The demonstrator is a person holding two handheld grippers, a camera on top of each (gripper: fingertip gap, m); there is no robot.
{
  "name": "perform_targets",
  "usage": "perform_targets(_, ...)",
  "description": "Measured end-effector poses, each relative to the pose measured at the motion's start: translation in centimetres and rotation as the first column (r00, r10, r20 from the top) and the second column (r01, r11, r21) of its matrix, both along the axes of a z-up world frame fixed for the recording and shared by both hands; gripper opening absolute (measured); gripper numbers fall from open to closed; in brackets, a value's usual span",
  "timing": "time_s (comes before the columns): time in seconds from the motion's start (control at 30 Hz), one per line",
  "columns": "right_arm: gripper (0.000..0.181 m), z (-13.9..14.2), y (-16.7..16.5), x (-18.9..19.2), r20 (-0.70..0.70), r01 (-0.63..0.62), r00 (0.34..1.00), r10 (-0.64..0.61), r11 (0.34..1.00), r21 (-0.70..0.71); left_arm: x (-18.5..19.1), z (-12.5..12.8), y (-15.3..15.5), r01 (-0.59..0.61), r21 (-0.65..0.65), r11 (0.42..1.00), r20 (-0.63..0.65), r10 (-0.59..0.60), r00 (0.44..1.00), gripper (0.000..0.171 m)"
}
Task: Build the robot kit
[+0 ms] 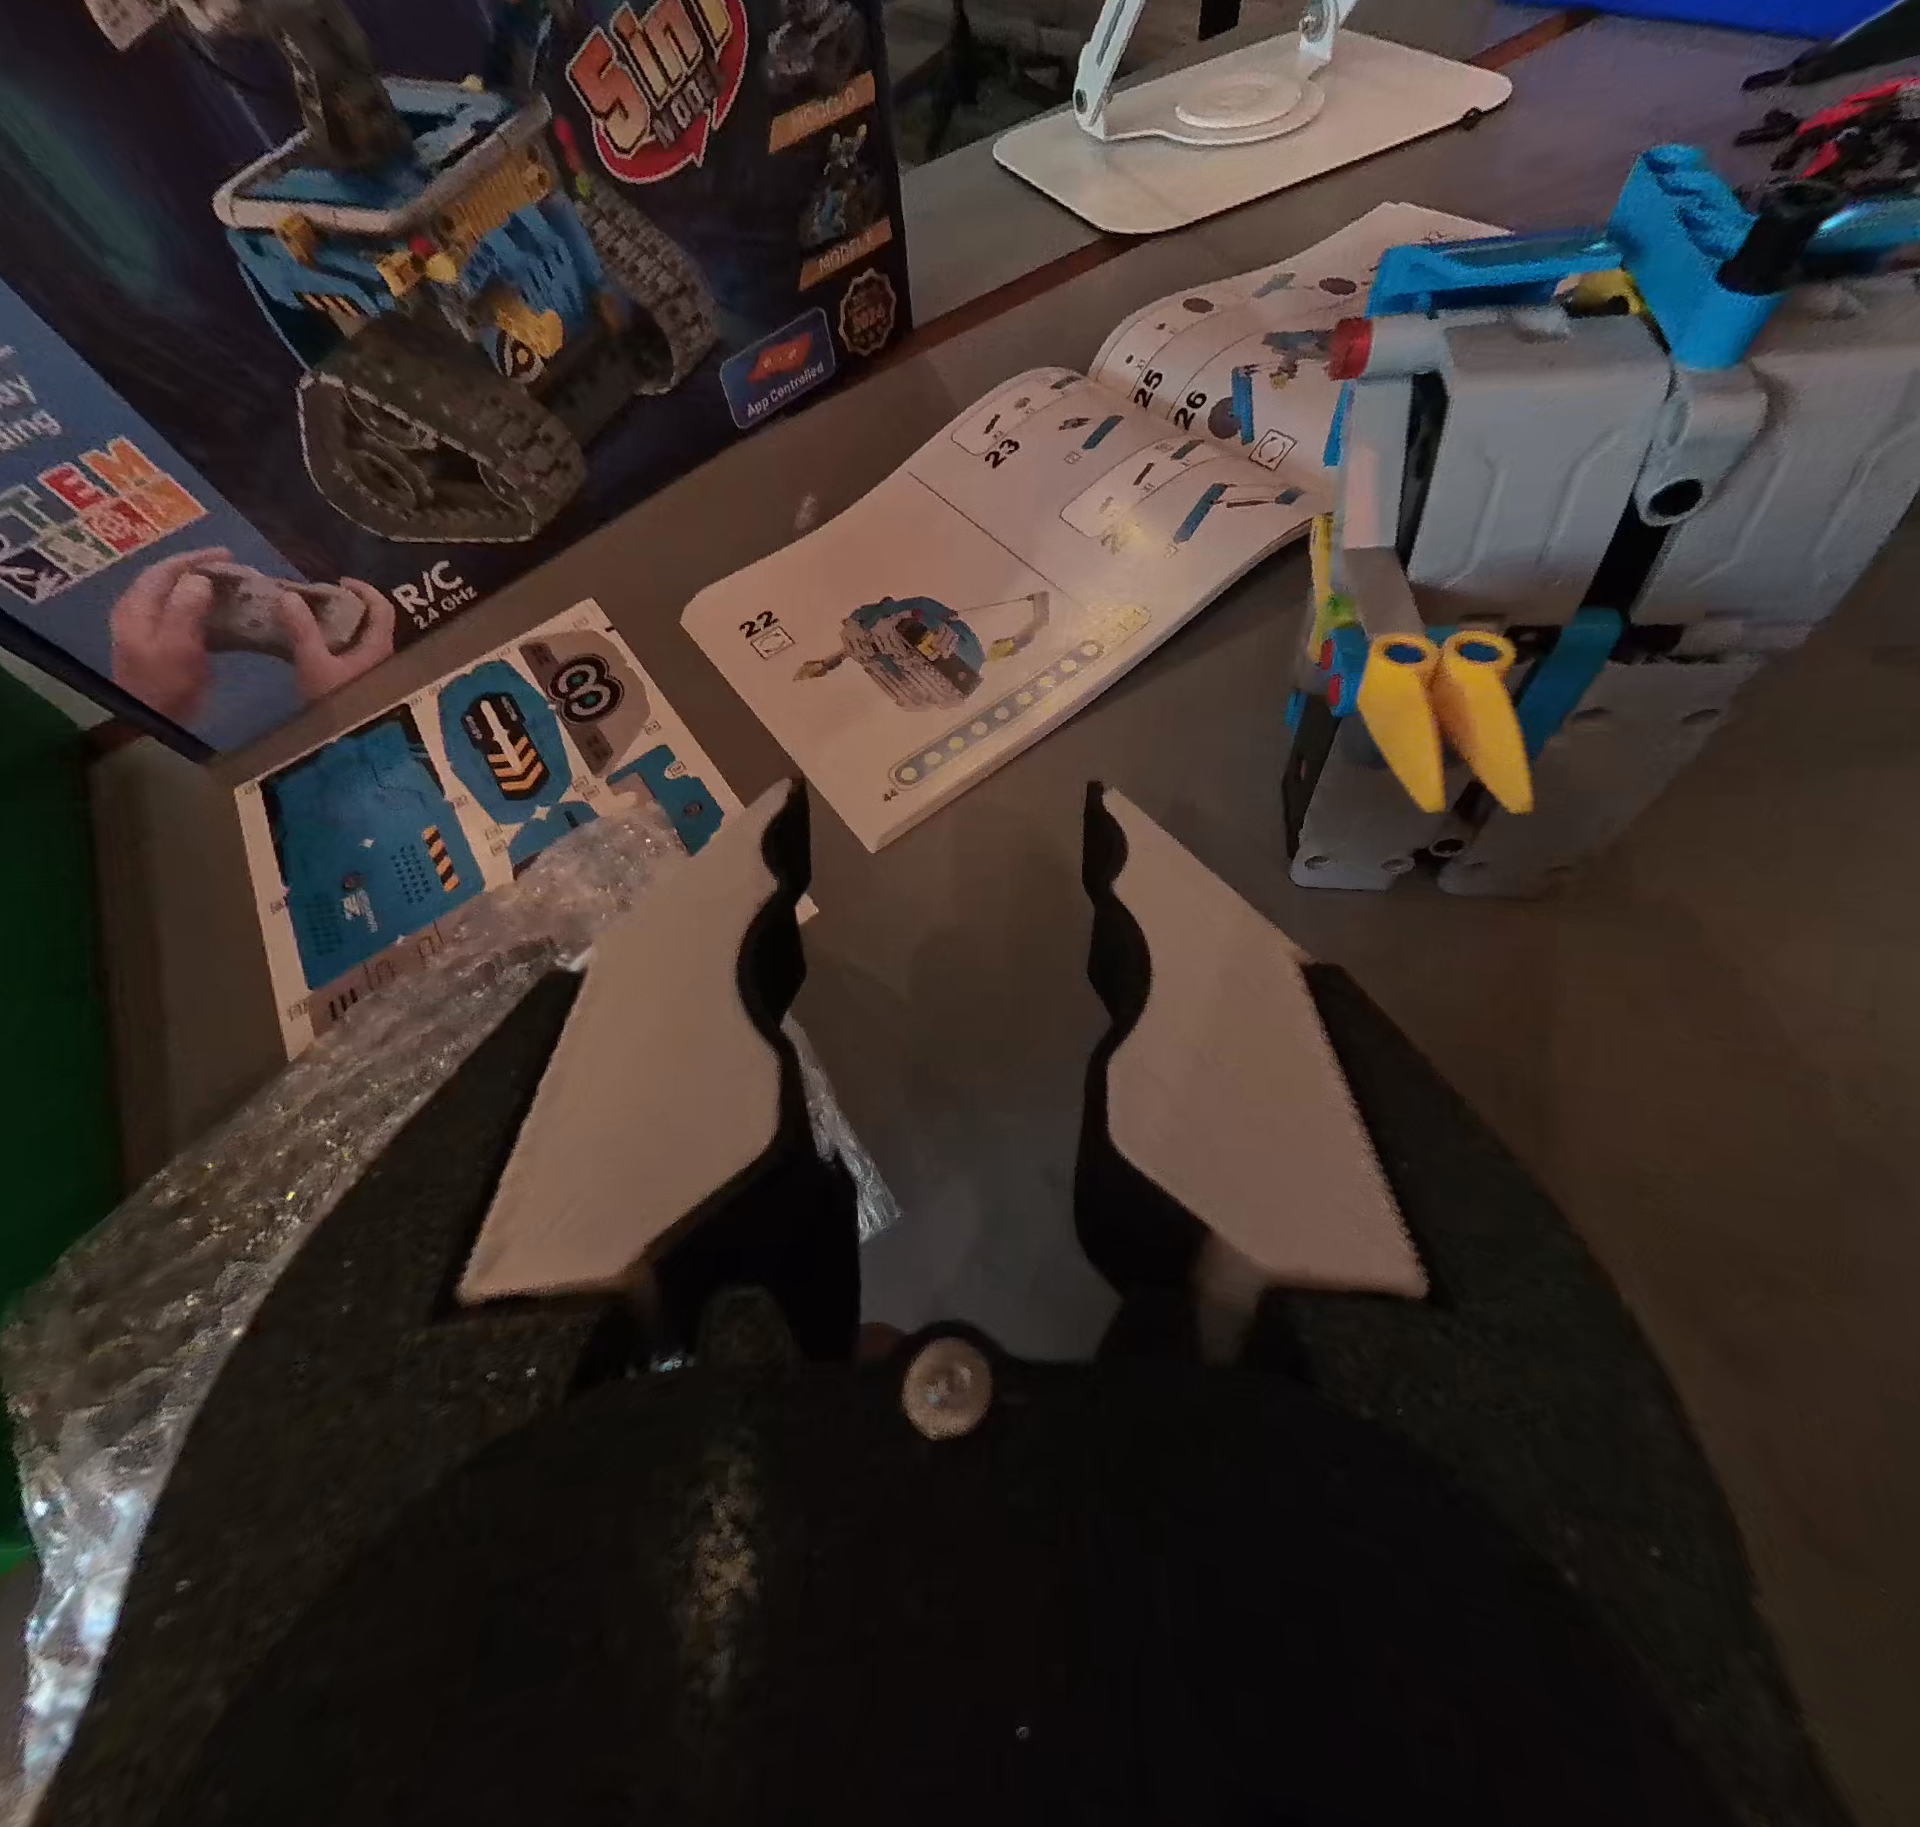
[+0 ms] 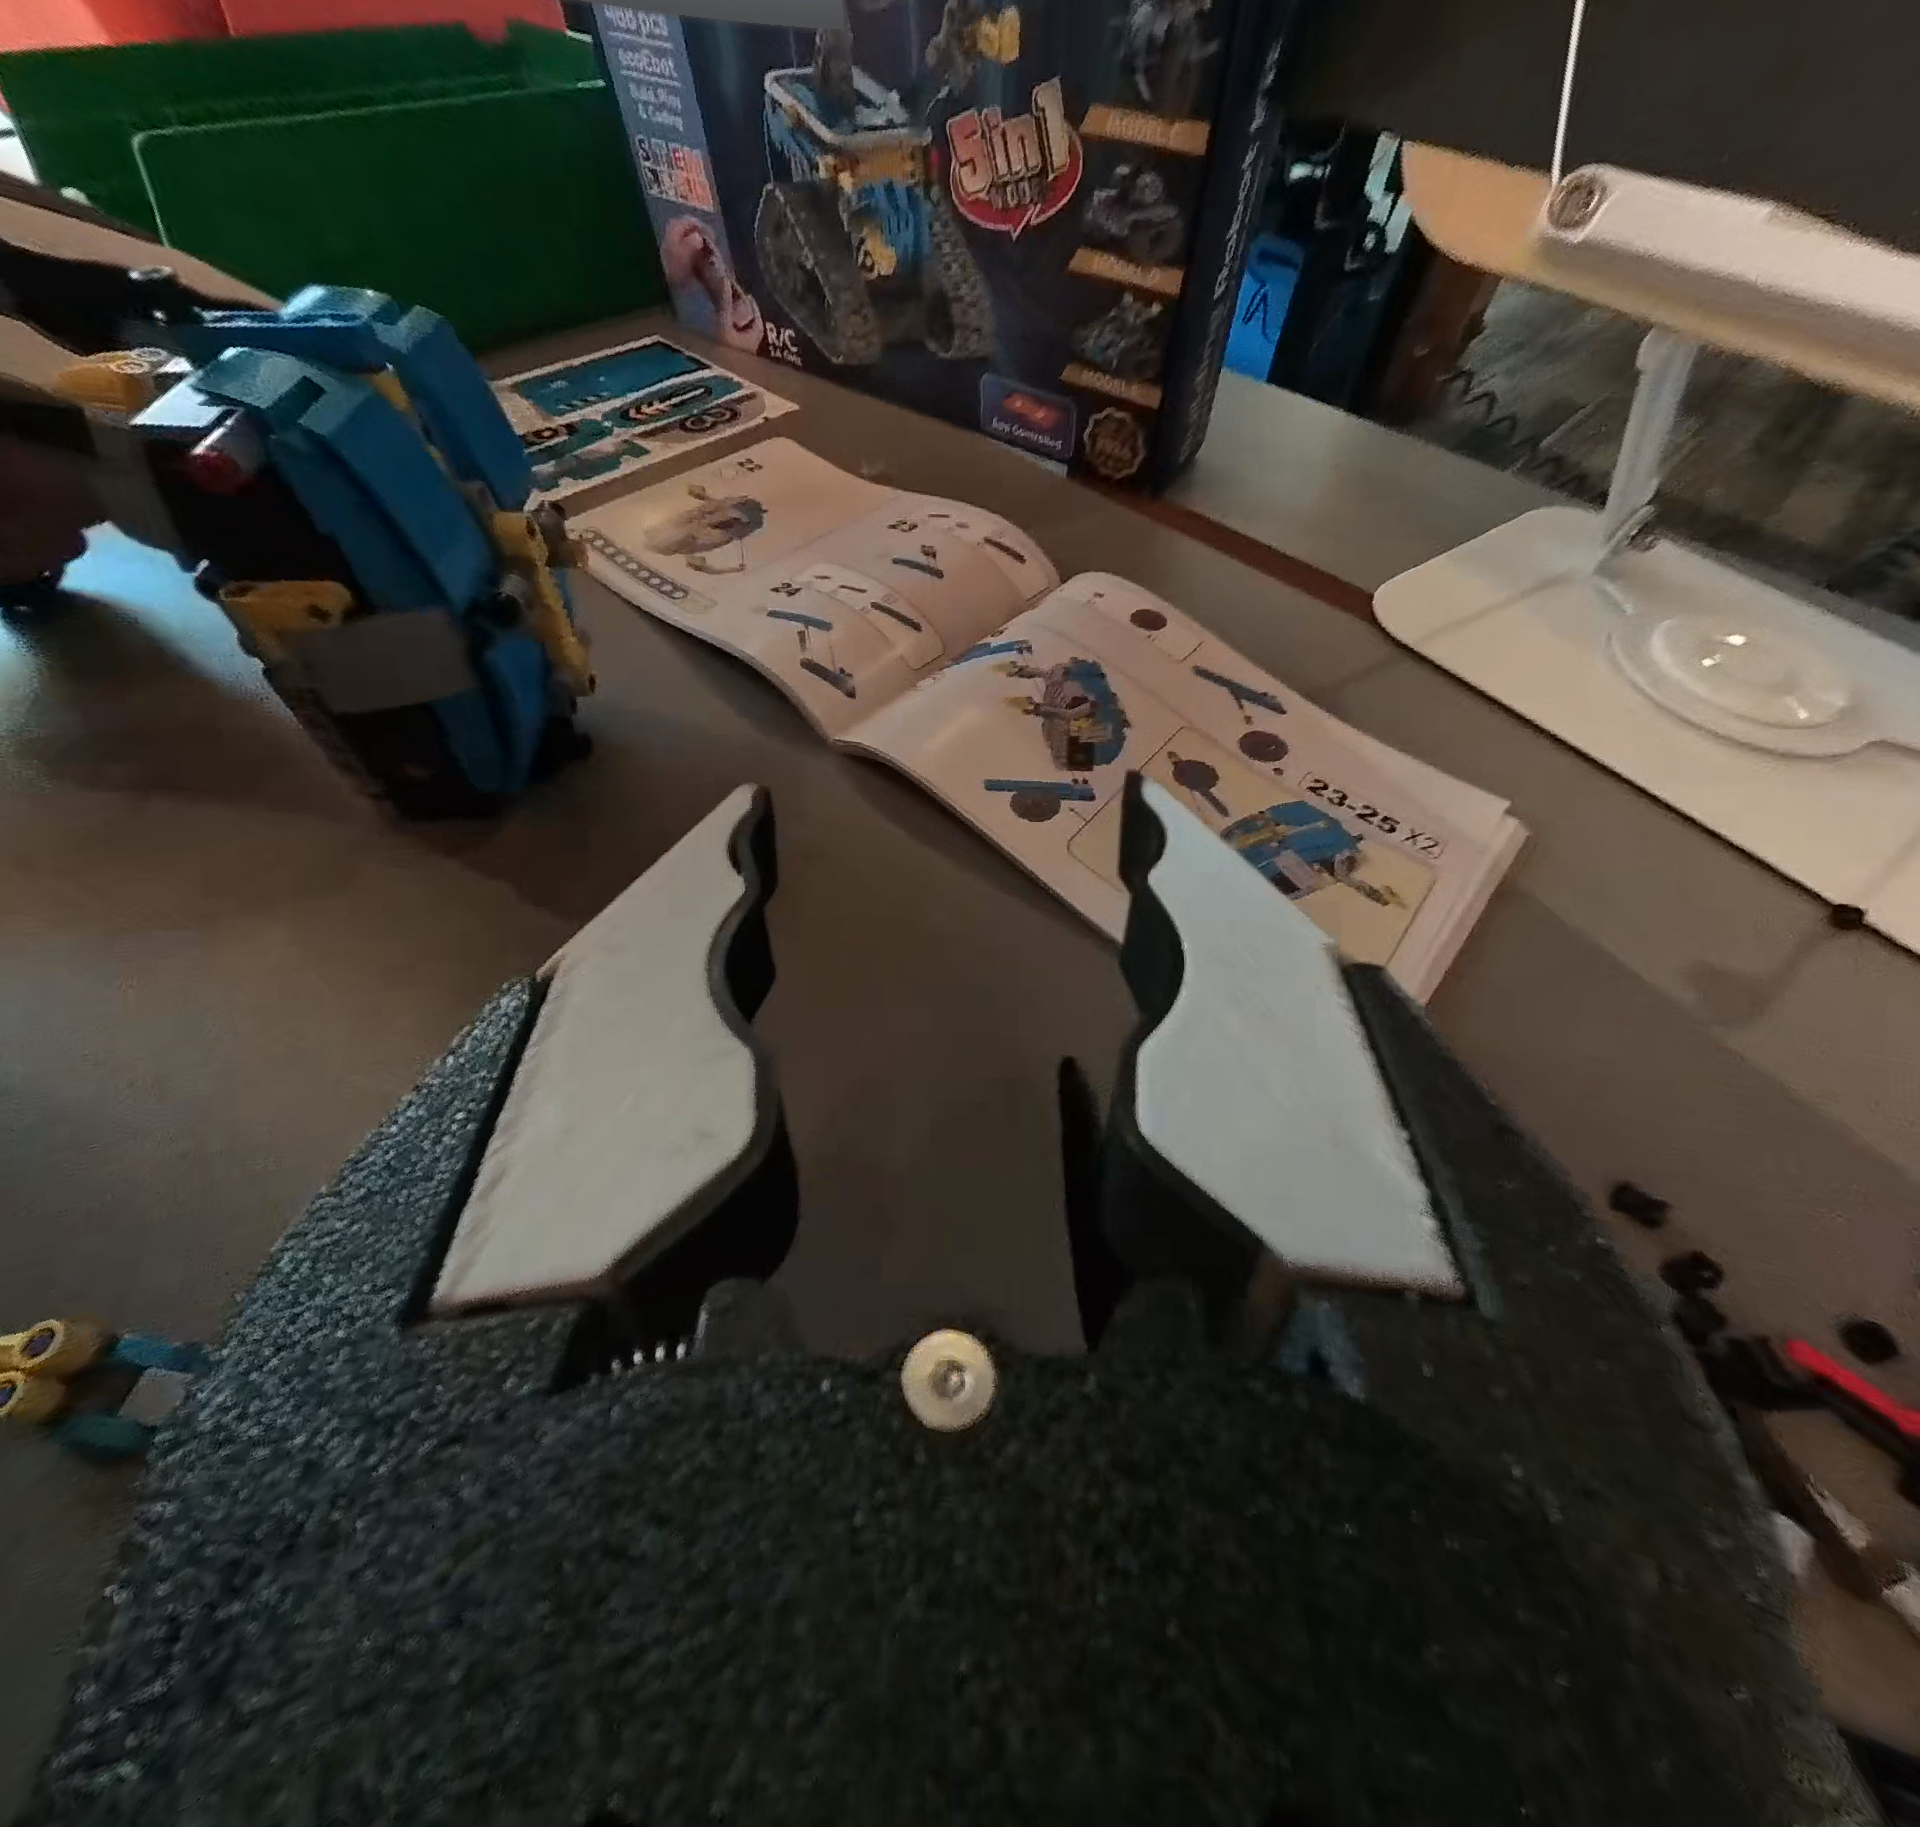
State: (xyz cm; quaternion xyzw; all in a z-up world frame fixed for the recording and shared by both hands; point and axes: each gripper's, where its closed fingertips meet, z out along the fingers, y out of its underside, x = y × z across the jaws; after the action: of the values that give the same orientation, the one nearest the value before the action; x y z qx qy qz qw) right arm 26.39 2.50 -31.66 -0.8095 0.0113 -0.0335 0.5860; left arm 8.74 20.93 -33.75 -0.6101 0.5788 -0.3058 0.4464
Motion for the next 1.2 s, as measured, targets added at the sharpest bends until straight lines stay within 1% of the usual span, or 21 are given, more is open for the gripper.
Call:
perform_targets(0.07,0.077,0.2,-0.3,0.2,0.020,0.021,1.000,-0.022,1.000,0.021,-0.1,-0.4,0.2,-0.007,0.001,1.000,-0.019,0.007,1.000,0.053)
perform_targets(0.13,0.080,-0.4,-0.6,0.5,0.041,0.054,0.998,-0.054,0.999,-0.004,-0.1,-0.6,0.4,-0.017,0.005,1.000,-0.026,0.017,1.000,0.053)
perform_targets(0.27,0.065,-1.1,-1.4,0.3,0.067,0.072,0.995,-0.068,0.996,-0.060,0.0,-0.9,0.4,-0.011,-0.027,1.000,-0.039,0.010,0.999,0.053)
perform_targets(0.43,0.069,-2.0,-1.5,0.4,0.029,0.083,0.996,-0.081,0.992,-0.099,0.1,-1.3,0.6,-0.019,-0.044,0.999,-0.057,0.016,0.998,0.052)
perform_targets(0.63,0.071,-2.6,-1.5,0.7,-0.035,0.087,0.995,-0.092,0.988,-0.126,0.2,-1.6,0.5,0.000,-0.077,0.997,-0.069,-0.005,0.998,0.051)
perform_targets(0.7,0.072,-2.7,-1.5,0.6,-0.053,0.082,0.995,-0.089,0.988,-0.129,0.2,-1.6,0.5,-0.002,-0.058,0.998,-0.073,-0.002,0.997,0.049)
perform_targets(0.87,0.073,-2.8,-1.5,0.5,-0.059,0.081,0.994,-0.089,0.988,-0.135,0.3,-1.8,0.2,0.011,-0.022,1.000,-0.087,-0.013,0.996,0.048)
perform_targets(0.93,0.083,-2.3,-1.7,1.2,-0.035,0.138,0.989,-0.143,0.983,-0.118,0.3,-1.8,0.2,0.012,-0.014,1.000,-0.089,-0.014,0.996,0.047)
perform_targets(0.97,0.085,-1.9,-1.8,1.5,-0.034,0.163,0.985,-0.167,0.981,-0.107,0.3,-1.7,0.2,0.008,-0.007,1.000,-0.085,-0.009,0.996,0.045)
perform_targets(1.03,0.088,-1.7,-2.0,1.5,-0.064,0.185,0.979,-0.193,0.977,-0.110,0.3,-1.5,0.5,-0.009,0.021,1.000,-0.074,0.010,0.997,0.042)
perform_targets(1.13,0.089,-2.1,-2.2,0.6,-0.095,0.167,0.979,-0.182,0.975,-0.147,0.2,-1.2,0.8,-0.035,0.054,0.998,-0.065,0.038,0.997,0.041)
perform_targets(1.2,0.088,-2.3,-2.4,0.0,-0.086,0.153,0.982,-0.169,0.974,-0.167,0.2,-1.1,0.9,-0.043,0.099,0.994,-0.061,0.049,0.997,0.039)
